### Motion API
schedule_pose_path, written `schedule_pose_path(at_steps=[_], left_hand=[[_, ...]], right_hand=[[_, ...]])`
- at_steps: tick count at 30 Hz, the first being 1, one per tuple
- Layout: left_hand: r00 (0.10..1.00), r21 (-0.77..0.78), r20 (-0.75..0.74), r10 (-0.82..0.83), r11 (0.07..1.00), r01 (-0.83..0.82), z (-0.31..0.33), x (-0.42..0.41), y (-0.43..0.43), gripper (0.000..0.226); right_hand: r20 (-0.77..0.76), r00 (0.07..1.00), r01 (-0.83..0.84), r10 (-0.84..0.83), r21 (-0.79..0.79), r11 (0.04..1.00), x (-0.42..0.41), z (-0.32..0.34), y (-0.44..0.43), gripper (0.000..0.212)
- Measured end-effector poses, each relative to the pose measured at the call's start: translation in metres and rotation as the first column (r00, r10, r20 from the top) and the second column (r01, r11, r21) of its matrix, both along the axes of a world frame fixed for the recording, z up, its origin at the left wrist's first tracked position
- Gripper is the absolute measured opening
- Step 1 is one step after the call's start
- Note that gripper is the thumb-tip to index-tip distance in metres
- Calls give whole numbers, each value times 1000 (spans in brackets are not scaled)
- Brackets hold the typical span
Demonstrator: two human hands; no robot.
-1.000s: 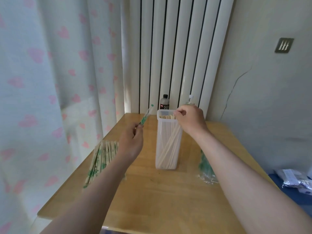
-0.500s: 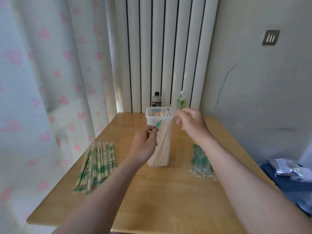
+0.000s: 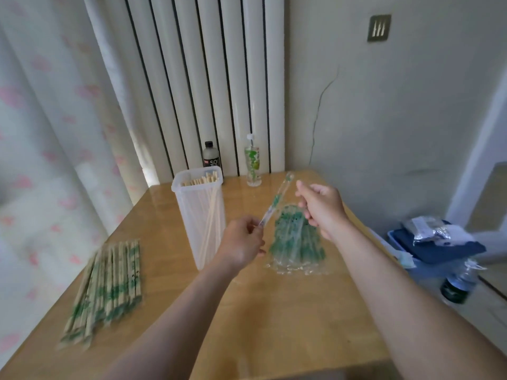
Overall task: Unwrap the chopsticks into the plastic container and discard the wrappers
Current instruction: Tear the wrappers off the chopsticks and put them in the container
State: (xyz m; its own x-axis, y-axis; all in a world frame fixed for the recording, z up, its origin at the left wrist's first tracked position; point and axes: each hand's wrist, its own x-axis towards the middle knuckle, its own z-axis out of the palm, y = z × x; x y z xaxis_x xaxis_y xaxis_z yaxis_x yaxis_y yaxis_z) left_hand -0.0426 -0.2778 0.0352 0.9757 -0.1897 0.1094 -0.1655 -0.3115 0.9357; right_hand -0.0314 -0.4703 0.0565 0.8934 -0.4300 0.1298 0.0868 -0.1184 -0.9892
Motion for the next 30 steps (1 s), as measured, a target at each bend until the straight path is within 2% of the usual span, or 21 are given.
schedule_pose_path(at_steps=[1, 3, 6, 9, 12, 16, 21, 30], left_hand=[[1000, 25, 0, 20, 999, -20, -2, 6, -3, 13], [998, 100, 20, 66, 993, -67, -9, 19, -13, 6], [993, 147, 5, 116, 982, -115, -17, 37, -32, 4], [992, 210, 8, 126, 970, -125, -22, 54, -51, 9], [993, 259, 13, 115, 959, -114, -23, 68, -70, 12], [993, 403, 83, 83, 909, -110, -30, 84, -90, 17], [993, 521, 112, 34, 849, -88, -43, 92, -102, 16], [981, 538, 193, 23, 833, -125, -46, 95, -101, 17]], right_hand=[[-20, 998, 63, -63, -37, 997, 1, -8, -8, 33], [-85, 982, 149, -169, -208, 967, 0, -35, -29, 37], [-232, 943, 134, -239, -392, 910, -11, -79, -52, 29], [-244, 928, 138, -282, -478, 868, -21, -107, -57, 27], [-212, 938, 134, -274, -508, 851, -19, -115, -55, 33], [-207, 942, 128, -263, -505, 854, -18, -118, -57, 37], [-209, 945, 128, -251, -470, 873, -14, -121, -59, 26], [-197, 949, 133, -245, -455, 880, -12, -125, -61, 25]])
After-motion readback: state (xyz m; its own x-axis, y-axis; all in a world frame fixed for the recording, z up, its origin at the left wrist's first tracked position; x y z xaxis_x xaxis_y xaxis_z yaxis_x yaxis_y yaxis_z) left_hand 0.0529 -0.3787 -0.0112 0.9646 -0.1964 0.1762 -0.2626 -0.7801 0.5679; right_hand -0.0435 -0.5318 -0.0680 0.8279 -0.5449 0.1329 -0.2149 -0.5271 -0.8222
